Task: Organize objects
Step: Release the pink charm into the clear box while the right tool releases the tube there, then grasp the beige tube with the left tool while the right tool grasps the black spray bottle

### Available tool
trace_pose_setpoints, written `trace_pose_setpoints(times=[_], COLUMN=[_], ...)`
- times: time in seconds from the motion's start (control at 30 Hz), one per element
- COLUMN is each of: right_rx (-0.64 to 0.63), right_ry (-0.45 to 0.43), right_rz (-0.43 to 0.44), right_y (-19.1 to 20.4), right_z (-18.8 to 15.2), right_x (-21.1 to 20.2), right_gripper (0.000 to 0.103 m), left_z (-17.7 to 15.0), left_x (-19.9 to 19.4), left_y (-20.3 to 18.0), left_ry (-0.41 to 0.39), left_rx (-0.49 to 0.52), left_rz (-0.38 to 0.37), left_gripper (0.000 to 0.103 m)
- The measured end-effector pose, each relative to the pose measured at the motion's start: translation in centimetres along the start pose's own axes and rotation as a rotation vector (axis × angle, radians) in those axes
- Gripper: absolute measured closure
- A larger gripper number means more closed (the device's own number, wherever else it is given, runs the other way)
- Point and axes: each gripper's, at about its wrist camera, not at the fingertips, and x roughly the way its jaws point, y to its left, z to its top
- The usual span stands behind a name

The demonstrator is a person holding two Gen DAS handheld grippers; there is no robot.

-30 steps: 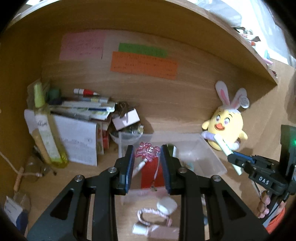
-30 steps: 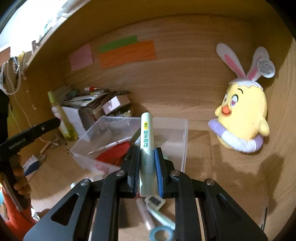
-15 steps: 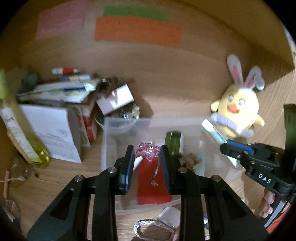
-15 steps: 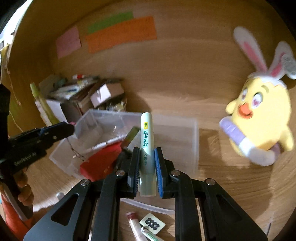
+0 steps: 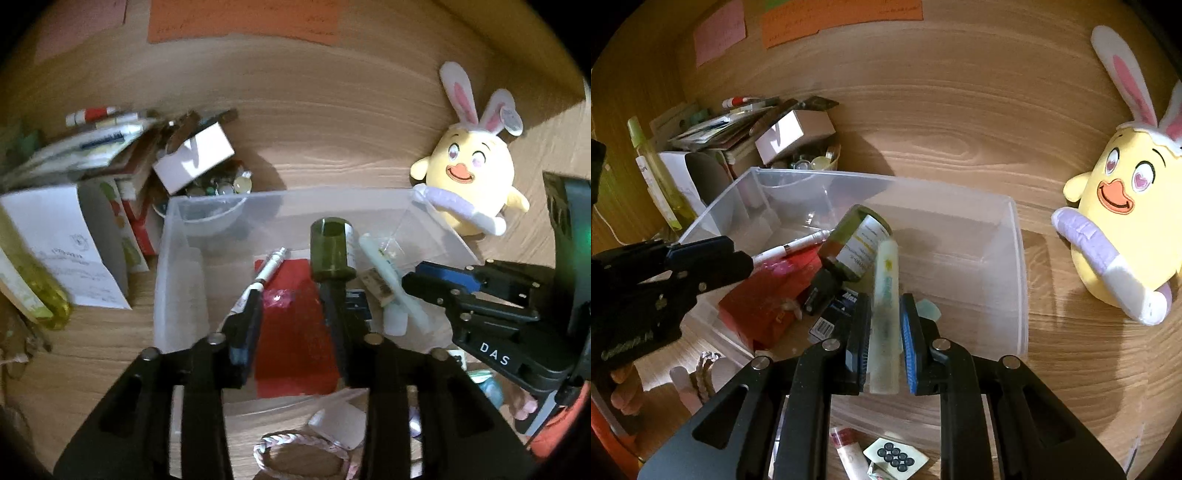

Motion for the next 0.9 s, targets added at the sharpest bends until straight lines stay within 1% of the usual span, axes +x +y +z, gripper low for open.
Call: trace_pose_setpoints(times=[0.03, 0.07, 0.1, 0.13, 0.17, 0.2, 0.3, 0.47, 0.57, 0.73, 0.9], right_rx=[-0.004, -0.008, -0.008, -0.006, -0.006, -0.004, -0.008, -0.028, -0.044, -0.071, -0.109], right_ry=[0.0, -0.001, -0.007, -0.018, -0.03, -0.045, -0.079, -0.128, -0.138, -0.095, -0.03], right_rz=[-0.002, -0.004, -0.006, -0.006, -0.006, -0.006, 0.003, 0.024, 0.035, 0.067, 0.072], right_y=[0.1, 0.2, 0.3, 0.3, 0.4, 0.4, 0.7, 1.6, 2.2, 3.4, 4.6], right_z=[0.0, 0.1, 0.1, 0.0, 0.1, 0.0, -0.1, -1.0, -1.9, -4.5, -7.3], right_x=[-0.1, -0.4, -0.8, -1.2, -1.7, -2.4, -4.2, -6.8, -7.6, -7.4, -5.9], right_gripper=[0.088, 0.084, 0.077, 0.073, 0.066, 0.062, 0.057, 0.046, 0.044, 0.043, 0.043], left_z=[0.0, 0.0, 0.0, 0.0, -0.1, 0.0, -0.4, -1.7, -3.0, -5.8, -8.3], left_x=[-0.3, -0.6, -1.2, -1.7, -2.0, -2.5, -4.4, -6.4, -7.0, -6.6, -4.7], left_y=[-0.3, -0.4, -0.5, -0.6, -0.7, -0.7, -0.6, 0.3, 1.1, 2.1, 1.7], left_ry=[-0.014, -0.024, -0.043, -0.056, -0.064, -0.076, -0.118, -0.133, -0.113, -0.039, 0.059], left_rx=[0.011, 0.015, 0.018, 0.02, 0.023, 0.025, 0.03, 0.024, 0.009, 0.007, 0.011], left_rz=[0.016, 0.024, 0.032, 0.034, 0.033, 0.036, 0.052, 0.06, 0.05, 0.041, 0.005], left_gripper=[0.051, 0.041, 0.037, 0.036, 0.033, 0.029, 0.018, 0.009, 0.008, 0.008, 0.008])
